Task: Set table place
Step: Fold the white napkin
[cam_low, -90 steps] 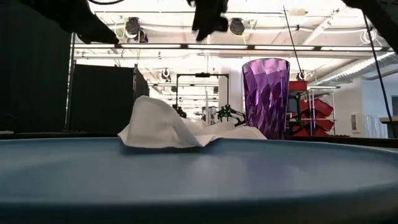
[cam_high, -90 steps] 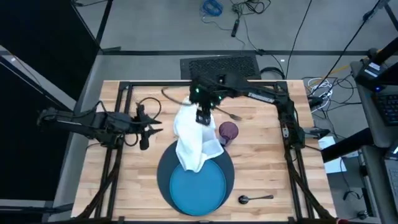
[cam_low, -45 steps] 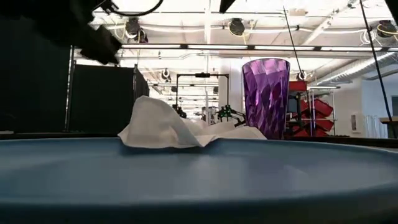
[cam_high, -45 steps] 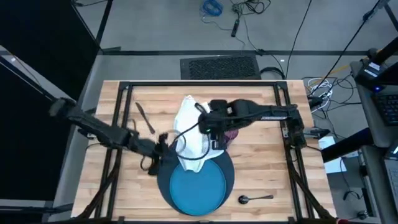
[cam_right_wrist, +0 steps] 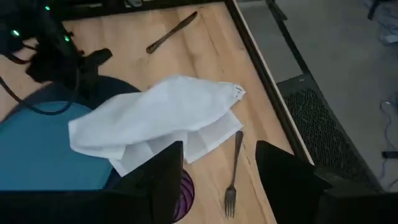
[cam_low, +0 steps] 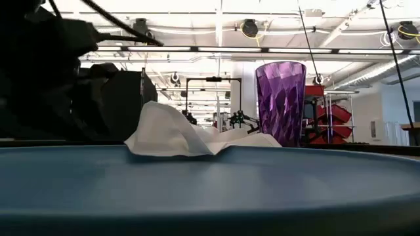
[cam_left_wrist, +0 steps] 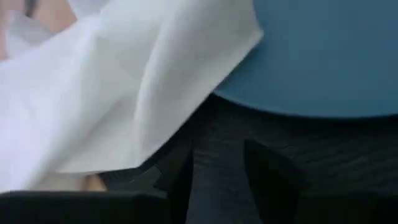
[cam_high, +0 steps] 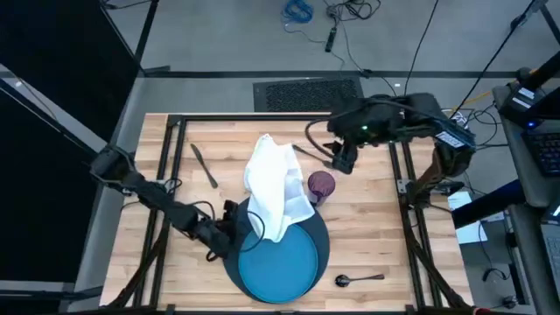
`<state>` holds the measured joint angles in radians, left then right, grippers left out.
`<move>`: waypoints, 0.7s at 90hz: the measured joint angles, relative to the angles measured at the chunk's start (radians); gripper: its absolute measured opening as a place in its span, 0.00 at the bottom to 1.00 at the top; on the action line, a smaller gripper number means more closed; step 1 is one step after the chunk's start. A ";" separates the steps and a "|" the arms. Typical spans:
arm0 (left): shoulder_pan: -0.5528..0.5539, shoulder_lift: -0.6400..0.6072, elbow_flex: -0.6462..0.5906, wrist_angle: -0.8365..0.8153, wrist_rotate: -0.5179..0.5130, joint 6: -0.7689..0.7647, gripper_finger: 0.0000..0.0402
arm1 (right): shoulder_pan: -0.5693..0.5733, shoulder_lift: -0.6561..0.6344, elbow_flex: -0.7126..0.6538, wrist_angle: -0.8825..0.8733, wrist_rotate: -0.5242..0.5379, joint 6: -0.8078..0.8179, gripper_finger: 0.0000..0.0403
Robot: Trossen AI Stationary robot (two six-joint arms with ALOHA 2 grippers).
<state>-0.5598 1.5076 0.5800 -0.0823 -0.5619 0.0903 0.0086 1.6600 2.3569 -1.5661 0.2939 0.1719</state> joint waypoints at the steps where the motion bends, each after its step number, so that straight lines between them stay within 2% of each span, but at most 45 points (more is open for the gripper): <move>1: 0.000 0.001 0.000 0.001 -0.011 0.010 0.31 | 0.001 0.000 0.000 -0.001 0.000 0.000 0.46; 10: 0.000 0.003 0.000 0.012 -0.088 0.095 0.31 | 0.006 0.000 0.000 -0.002 0.000 0.000 0.46; 49: 0.004 0.058 0.000 0.030 -0.089 0.316 0.31 | 0.004 0.027 -0.042 0.009 -0.003 -0.050 0.46; 63: 0.003 0.108 0.002 0.080 -0.134 0.390 0.31 | 0.004 0.027 -0.091 0.012 -0.004 -0.057 0.46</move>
<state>-0.5570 1.6160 0.5816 -0.0023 -0.6961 0.4800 0.0128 1.6871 2.2658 -1.5538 0.2901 0.1152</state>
